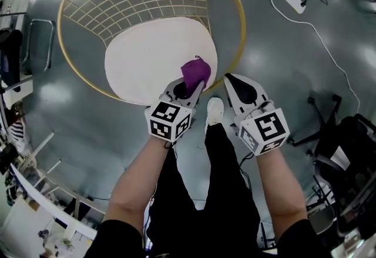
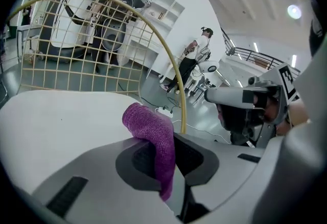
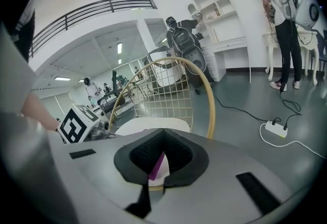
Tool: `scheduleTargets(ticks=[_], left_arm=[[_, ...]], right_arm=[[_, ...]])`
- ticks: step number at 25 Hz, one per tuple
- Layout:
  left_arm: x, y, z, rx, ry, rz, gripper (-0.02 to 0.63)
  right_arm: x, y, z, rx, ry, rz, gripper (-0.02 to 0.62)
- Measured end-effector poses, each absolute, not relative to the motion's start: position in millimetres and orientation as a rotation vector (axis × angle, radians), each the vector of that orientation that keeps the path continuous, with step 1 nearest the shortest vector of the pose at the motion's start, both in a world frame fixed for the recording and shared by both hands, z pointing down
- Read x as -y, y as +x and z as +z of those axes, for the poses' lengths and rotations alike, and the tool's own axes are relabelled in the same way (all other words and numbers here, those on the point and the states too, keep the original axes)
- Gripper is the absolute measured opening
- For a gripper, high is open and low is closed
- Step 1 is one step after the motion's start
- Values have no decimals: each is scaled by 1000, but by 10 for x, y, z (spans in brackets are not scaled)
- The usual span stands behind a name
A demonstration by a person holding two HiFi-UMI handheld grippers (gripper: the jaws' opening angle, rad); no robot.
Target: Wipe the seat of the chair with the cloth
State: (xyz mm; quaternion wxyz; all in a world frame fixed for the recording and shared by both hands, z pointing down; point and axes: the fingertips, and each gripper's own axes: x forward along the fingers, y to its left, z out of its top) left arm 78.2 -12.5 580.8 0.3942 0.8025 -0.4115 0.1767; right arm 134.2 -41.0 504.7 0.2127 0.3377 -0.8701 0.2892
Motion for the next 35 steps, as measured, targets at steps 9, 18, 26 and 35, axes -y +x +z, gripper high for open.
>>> scheduleTargets(ticks=[9, 18, 26, 35], left_arm=[[128, 567, 6324, 1036, 1926, 481, 67], [85, 326, 6518, 1077, 1883, 586, 66], [-32, -132, 6635, 1135, 1819, 677, 64], [-193, -560, 6689, 1160, 1787, 804, 64]], right_arm=[[370, 1202, 5361, 2369, 961, 845, 12], [313, 1099, 5479, 2360, 939, 854, 12], [227, 821, 5504, 2365, 906, 846, 12], [196, 585, 5499, 2356, 895, 850, 12]])
